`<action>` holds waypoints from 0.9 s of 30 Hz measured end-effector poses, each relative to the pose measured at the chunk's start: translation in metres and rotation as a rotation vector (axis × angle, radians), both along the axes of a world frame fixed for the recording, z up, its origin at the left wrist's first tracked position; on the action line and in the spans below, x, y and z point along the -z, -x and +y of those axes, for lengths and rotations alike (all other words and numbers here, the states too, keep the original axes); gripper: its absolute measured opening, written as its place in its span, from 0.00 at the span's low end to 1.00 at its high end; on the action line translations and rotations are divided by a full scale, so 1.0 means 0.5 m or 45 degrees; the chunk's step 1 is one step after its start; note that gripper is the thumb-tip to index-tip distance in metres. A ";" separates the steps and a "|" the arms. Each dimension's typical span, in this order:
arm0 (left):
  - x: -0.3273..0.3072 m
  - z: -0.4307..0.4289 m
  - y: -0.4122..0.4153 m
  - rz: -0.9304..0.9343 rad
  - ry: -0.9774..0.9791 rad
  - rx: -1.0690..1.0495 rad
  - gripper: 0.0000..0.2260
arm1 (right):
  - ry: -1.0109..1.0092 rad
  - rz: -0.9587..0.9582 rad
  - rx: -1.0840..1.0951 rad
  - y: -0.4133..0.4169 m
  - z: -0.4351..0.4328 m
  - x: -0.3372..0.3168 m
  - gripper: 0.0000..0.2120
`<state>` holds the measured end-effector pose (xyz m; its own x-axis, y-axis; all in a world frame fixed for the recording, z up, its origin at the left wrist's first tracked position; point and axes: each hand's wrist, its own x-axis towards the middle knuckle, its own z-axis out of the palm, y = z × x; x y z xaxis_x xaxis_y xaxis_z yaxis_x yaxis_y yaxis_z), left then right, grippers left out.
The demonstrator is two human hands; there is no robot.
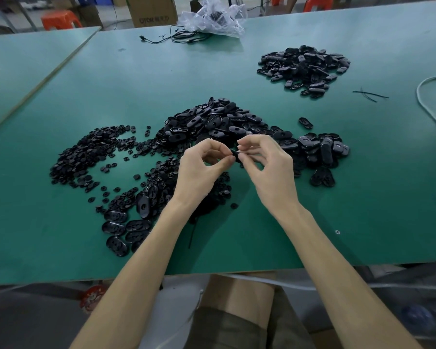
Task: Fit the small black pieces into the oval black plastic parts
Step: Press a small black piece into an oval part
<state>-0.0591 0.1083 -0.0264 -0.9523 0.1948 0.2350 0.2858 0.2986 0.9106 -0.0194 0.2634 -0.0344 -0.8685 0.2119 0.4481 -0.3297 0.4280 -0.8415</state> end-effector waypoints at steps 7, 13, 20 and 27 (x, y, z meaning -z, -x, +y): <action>0.007 0.001 -0.006 0.128 0.117 -0.047 0.07 | 0.001 -0.030 -0.019 -0.004 0.000 -0.004 0.12; 0.005 -0.001 -0.004 0.169 0.123 -0.120 0.08 | 0.047 -0.057 -0.027 -0.007 -0.002 -0.008 0.12; -0.002 -0.002 -0.001 0.154 0.148 -0.074 0.09 | 0.056 -0.050 -0.031 -0.008 -0.001 -0.012 0.12; -0.007 0.008 -0.011 0.142 0.002 -0.008 0.07 | 0.063 -0.071 -0.015 -0.004 0.001 -0.010 0.12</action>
<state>-0.0536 0.1123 -0.0227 -0.9213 0.1895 0.3395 0.3837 0.3022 0.8726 -0.0173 0.2640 -0.0296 -0.8943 0.2221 0.3884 -0.2868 0.3816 -0.8787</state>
